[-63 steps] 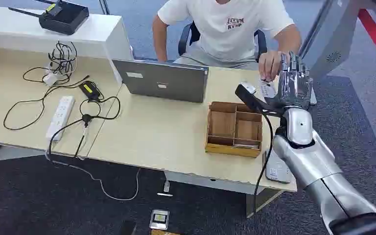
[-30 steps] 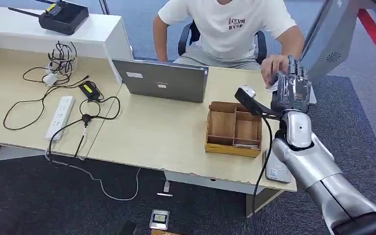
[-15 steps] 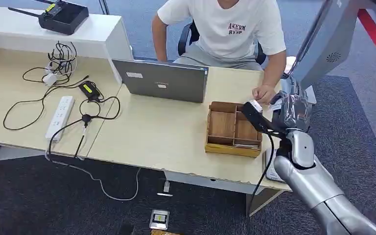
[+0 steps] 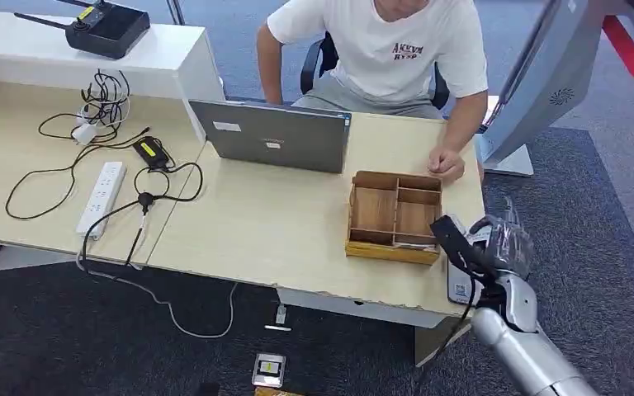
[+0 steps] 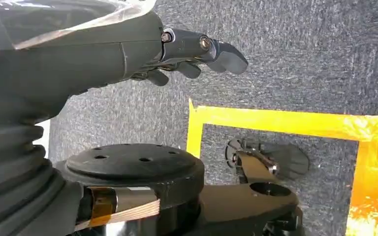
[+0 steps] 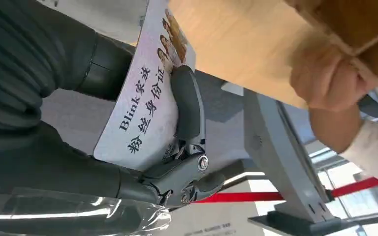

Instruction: Pass the card to the sensor for recognition and then transmit it.

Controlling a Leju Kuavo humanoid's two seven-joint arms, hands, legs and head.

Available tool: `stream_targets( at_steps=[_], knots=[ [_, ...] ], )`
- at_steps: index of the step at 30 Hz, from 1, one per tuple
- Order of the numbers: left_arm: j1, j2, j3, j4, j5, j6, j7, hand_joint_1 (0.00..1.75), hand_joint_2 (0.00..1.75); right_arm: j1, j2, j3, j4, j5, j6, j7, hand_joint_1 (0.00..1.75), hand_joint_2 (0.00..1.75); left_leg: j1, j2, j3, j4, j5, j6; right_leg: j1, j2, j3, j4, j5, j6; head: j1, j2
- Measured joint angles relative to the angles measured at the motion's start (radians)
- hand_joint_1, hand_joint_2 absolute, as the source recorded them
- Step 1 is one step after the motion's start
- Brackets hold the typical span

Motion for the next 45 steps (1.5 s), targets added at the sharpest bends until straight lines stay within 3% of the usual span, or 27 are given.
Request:
stream_targets(
  at_steps=[22,37,45],
  knots=[
    [-0.001,0.000,0.011,0.000,0.035,0.000,0.000,0.00,1.75,0.031,0.030,0.002,0.175,-0.113,-0.008,-0.079,1.75,1.75,0.000,0.001,0.001,0.000,0.000,0.000,0.000,0.000,0.001,0.000,0.000,0.000,0.000,0.000],
    [-0.001,0.000,0.017,0.000,0.018,0.000,0.003,0.00,1.75,0.025,0.060,0.001,0.217,-0.113,-0.039,-0.109,1.75,1.75,0.000,0.001,0.005,0.000,0.000,0.000,0.000,0.000,0.005,0.000,0.001,0.000,0.000,0.000],
    [-0.001,0.000,0.017,0.000,0.016,0.000,-0.001,0.00,1.75,-0.006,0.068,0.013,0.167,-0.024,-0.059,-0.062,1.75,1.75,0.000,0.001,0.004,0.000,0.001,0.000,0.000,0.000,0.005,0.001,0.001,0.000,0.000,0.000]
  ],
)
